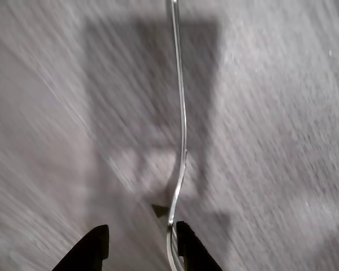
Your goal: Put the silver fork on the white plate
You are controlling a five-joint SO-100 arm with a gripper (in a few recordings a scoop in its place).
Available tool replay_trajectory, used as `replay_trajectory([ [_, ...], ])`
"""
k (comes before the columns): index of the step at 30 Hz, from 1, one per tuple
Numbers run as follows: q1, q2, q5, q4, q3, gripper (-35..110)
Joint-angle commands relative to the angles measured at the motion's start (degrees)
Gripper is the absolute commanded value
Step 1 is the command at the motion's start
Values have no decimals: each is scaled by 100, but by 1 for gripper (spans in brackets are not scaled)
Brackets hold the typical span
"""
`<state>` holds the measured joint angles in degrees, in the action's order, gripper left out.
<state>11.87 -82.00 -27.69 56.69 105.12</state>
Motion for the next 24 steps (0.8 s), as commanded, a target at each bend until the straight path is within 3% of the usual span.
replay_trajectory([
  [1, 35, -149, -53, -35, -299, 10],
  [3, 79, -255, -53, -18, -299, 5],
  [24, 246, -1573, -35, 510, -264, 5],
])
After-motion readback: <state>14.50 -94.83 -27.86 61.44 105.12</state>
